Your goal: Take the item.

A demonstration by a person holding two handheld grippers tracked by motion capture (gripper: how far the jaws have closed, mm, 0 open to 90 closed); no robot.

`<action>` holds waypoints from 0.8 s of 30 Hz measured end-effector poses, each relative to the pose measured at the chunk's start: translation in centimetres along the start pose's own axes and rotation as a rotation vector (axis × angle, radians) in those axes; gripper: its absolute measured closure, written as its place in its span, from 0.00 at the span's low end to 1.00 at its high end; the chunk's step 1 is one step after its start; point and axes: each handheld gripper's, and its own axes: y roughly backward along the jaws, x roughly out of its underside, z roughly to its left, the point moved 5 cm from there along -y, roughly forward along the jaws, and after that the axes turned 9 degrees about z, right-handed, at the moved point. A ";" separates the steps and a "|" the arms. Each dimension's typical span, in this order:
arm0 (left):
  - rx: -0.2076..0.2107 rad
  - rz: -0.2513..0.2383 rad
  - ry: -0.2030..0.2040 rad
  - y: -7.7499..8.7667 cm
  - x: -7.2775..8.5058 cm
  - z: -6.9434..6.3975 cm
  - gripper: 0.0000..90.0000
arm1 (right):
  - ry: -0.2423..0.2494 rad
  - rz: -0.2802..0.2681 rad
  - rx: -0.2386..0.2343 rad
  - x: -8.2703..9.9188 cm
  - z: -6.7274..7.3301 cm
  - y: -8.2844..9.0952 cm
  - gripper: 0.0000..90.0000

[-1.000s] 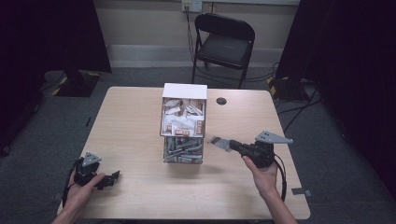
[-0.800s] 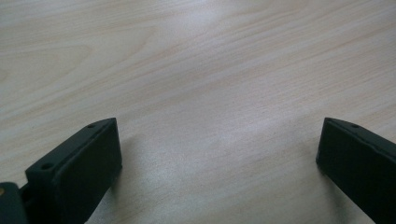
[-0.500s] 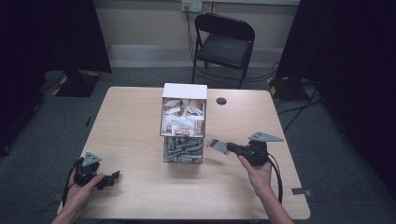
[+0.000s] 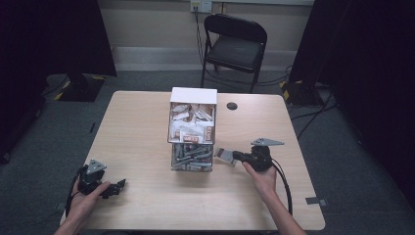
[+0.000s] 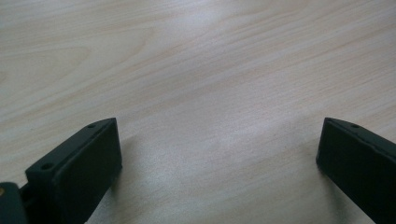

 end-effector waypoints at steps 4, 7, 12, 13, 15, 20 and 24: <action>0.001 0.000 -0.001 0.0 0.0 0.0 0.00 | -0.013 -0.014 0.005 -0.3 -0.7 -0.5 0.99; 0.000 0.000 -0.001 0.0 0.0 0.0 0.00 | -0.033 -0.015 0.010 -0.7 -1.2 -0.7 0.99; 0.001 0.000 -0.001 0.0 0.0 0.0 0.00 | -0.038 -0.027 0.027 -1.4 -1.8 -1.3 0.99; 0.001 0.000 -0.001 0.0 0.0 0.0 0.00 | -0.043 -0.031 0.032 -1.5 -2.1 -1.5 0.99; 0.004 -0.004 0.005 0.0 0.0 -0.1 0.00 | -0.044 -0.030 0.038 -1.6 -2.3 -1.6 0.99; 0.003 -0.003 0.004 0.0 0.0 0.0 0.00 | -0.071 -0.036 0.064 -1.6 -3.7 -2.1 0.99; 0.001 0.000 -0.001 0.0 0.0 0.0 0.00 | -0.073 -0.028 0.078 -1.4 -3.8 -2.3 0.99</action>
